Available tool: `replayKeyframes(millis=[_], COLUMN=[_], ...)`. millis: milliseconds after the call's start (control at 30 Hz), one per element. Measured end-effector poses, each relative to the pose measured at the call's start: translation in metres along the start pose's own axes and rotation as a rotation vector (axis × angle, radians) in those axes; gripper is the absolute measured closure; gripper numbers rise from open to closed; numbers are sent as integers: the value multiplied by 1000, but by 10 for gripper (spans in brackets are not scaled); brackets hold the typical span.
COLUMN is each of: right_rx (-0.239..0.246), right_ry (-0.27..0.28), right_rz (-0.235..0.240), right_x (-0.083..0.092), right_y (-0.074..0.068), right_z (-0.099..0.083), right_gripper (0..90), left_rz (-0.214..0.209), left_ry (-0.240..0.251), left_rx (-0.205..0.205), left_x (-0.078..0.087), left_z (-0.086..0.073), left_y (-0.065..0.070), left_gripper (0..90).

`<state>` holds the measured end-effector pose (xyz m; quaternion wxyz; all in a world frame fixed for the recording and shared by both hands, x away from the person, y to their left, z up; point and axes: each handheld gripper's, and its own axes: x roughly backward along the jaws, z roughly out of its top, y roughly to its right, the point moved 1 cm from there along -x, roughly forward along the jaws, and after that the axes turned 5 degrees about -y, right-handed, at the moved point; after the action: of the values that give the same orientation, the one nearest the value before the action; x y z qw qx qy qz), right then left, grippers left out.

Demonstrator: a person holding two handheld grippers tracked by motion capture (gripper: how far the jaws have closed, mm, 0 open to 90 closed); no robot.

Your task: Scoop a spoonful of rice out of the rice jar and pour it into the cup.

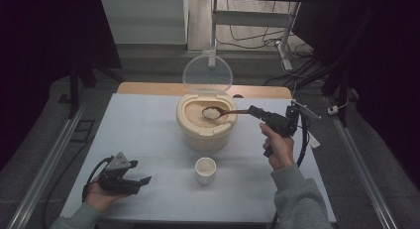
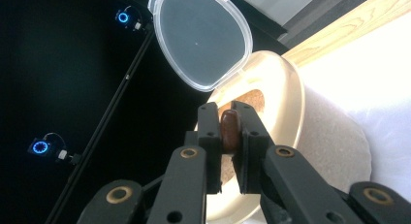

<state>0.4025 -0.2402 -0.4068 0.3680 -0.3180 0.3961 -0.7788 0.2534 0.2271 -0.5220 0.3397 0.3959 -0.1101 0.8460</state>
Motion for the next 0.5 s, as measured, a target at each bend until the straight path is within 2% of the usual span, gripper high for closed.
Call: replayKeyframes(millis=[300,500], right_rx=[-1,-9], right_ry=[-10,-33], right_rz=[12,21], right_x=[9,19], right_y=[-4,-7], right_z=[-4,-14], right_gripper=[829,829], left_rz=[0,1], left_ry=[1,6], left_rx=[1,3], left_x=[0,1], left_z=[0,0], left_y=[0,0], left_gripper=[214,214])
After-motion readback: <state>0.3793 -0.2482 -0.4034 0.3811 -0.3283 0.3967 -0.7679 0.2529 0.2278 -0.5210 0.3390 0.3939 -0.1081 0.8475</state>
